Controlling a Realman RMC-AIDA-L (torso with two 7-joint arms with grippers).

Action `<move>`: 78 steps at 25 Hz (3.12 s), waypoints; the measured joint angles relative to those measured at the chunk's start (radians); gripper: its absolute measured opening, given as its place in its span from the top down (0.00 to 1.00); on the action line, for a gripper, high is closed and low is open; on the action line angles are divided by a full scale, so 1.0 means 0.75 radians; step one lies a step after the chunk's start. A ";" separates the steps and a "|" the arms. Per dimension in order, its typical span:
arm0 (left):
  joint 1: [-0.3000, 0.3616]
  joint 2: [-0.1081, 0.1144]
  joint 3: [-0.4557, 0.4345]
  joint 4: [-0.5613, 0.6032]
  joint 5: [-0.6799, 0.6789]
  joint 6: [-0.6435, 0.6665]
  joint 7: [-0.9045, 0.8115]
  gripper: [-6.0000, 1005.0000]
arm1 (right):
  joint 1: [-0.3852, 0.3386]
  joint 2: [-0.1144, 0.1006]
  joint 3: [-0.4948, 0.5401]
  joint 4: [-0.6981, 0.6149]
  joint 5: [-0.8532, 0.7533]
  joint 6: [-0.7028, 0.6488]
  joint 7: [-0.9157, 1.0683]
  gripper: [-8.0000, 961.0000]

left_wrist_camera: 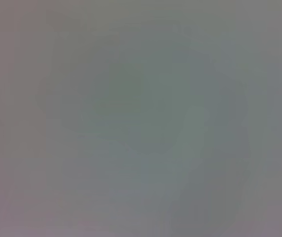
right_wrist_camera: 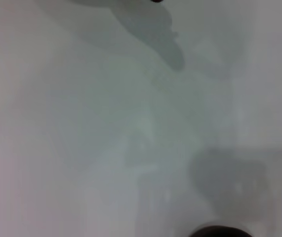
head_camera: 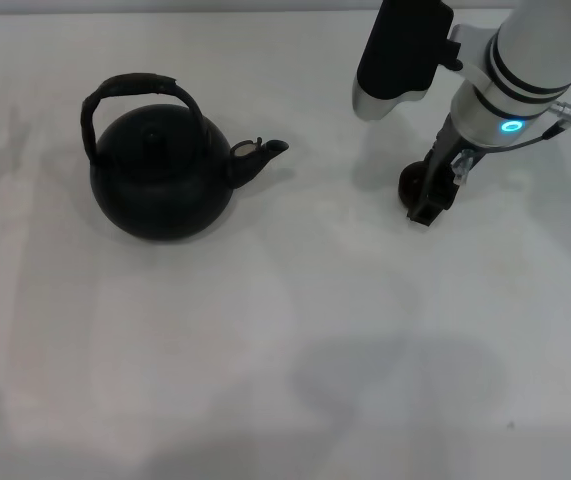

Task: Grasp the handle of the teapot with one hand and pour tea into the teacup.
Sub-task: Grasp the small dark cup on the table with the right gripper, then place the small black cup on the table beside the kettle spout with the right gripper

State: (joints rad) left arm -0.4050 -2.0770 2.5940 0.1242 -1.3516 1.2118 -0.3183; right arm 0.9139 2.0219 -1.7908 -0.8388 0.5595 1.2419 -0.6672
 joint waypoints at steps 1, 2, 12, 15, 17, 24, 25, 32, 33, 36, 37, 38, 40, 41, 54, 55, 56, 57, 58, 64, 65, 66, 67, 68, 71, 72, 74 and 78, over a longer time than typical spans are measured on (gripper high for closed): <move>0.000 0.000 0.000 0.000 0.000 0.000 0.000 0.15 | 0.004 0.001 0.000 -0.001 0.000 0.008 0.001 0.18; 0.000 0.000 0.000 0.000 -0.001 0.000 0.000 0.15 | 0.008 0.002 0.001 -0.003 0.000 0.017 0.001 0.18; 0.000 0.002 -0.002 0.000 -0.002 0.000 0.005 0.15 | 0.025 0.008 -0.044 -0.254 0.065 0.141 0.086 0.24; 0.000 0.002 -0.002 0.000 -0.002 0.000 0.005 0.15 | 0.058 0.008 -0.152 -0.279 0.144 0.141 0.122 0.24; 0.000 0.002 -0.002 0.000 -0.002 0.000 0.005 0.15 | 0.079 0.008 -0.228 -0.286 0.177 0.127 0.161 0.24; 0.000 0.002 -0.002 0.002 0.005 0.000 0.005 0.15 | 0.104 0.008 -0.403 -0.291 0.289 0.028 0.243 0.24; 0.000 0.002 -0.002 0.002 0.006 0.000 0.005 0.15 | 0.105 0.008 -0.417 -0.286 0.299 0.014 0.248 0.24; 0.000 0.002 -0.002 0.003 0.001 0.000 0.003 0.15 | 0.095 0.008 -0.463 -0.276 0.309 -0.038 0.263 0.24; 0.000 0.002 -0.002 0.004 0.000 0.000 0.003 0.15 | 0.094 0.008 -0.467 -0.271 0.309 -0.044 0.263 0.24; -0.001 0.002 -0.002 0.004 -0.002 0.000 0.003 0.15 | 0.096 0.008 -0.484 -0.248 0.310 -0.056 0.264 0.24; -0.002 0.002 -0.002 0.004 -0.002 0.000 0.003 0.15 | 0.097 0.008 -0.492 -0.240 0.311 -0.059 0.264 0.24; -0.002 0.002 -0.002 0.005 -0.002 0.000 0.004 0.15 | 0.097 0.008 -0.498 -0.235 0.311 -0.061 0.264 0.24; -0.003 0.002 -0.002 0.004 -0.001 0.000 0.002 0.15 | 0.097 0.008 -0.508 -0.229 0.311 -0.066 0.264 0.24; -0.004 0.002 -0.002 0.003 0.000 0.000 0.001 0.15 | 0.097 0.008 -0.513 -0.228 0.311 -0.067 0.264 0.24; -0.007 0.002 -0.002 0.001 -0.003 0.000 0.000 0.15 | 0.098 0.008 -0.525 -0.242 0.313 -0.063 0.249 0.23; -0.007 0.002 -0.002 0.000 -0.003 0.000 0.000 0.15 | 0.098 0.008 -0.526 -0.242 0.313 -0.063 0.248 0.23; -0.007 0.002 -0.002 0.000 -0.003 0.000 0.001 0.15 | 0.099 0.008 -0.526 -0.243 0.313 -0.064 0.248 0.23; -0.007 0.002 -0.002 0.000 -0.003 0.000 0.002 0.15 | 0.100 0.008 -0.527 -0.243 0.313 -0.065 0.248 0.23; -0.006 0.002 -0.002 0.000 -0.003 0.000 0.003 0.15 | 0.101 0.008 -0.527 -0.244 0.314 -0.066 0.248 0.23; -0.012 0.004 -0.002 0.000 -0.002 0.000 0.005 0.15 | 0.103 0.008 -0.524 -0.244 0.314 -0.067 0.242 0.16; -0.012 0.004 -0.002 0.000 -0.002 0.000 0.005 0.15 | 0.102 0.008 -0.521 -0.245 0.316 -0.067 0.236 0.15; -0.012 0.004 -0.002 0.000 -0.002 0.000 0.005 0.15 | 0.098 0.008 -0.510 -0.250 0.326 -0.067 0.220 0.14; -0.012 0.004 -0.002 0.000 -0.002 0.000 0.005 0.15 | 0.091 0.008 -0.496 -0.254 0.339 -0.067 0.200 0.14; -0.012 0.004 -0.002 0.000 -0.002 0.000 0.005 0.15 | 0.082 0.008 -0.479 -0.257 0.353 -0.067 0.178 0.13; -0.012 0.004 -0.002 0.000 -0.002 0.000 0.005 0.15 | 0.035 0.008 -0.419 -0.262 0.393 -0.081 0.117 0.12; -0.012 0.004 -0.002 0.000 -0.002 0.000 0.005 0.15 | 0.020 0.008 -0.404 -0.264 0.396 -0.091 0.106 0.12; -0.013 0.004 -0.002 0.000 -0.002 0.000 0.005 0.15 | -0.018 0.008 -0.371 -0.274 0.399 -0.117 0.084 0.12; -0.014 0.004 -0.002 0.000 -0.003 0.000 0.005 0.15 | -0.116 0.008 -0.331 -0.320 0.400 -0.198 0.044 0.11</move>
State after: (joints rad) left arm -0.4152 -2.0739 2.5924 0.1242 -1.3540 1.2119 -0.3149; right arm 0.8268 2.0278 -2.0392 -1.0789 0.8593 1.0932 -0.6345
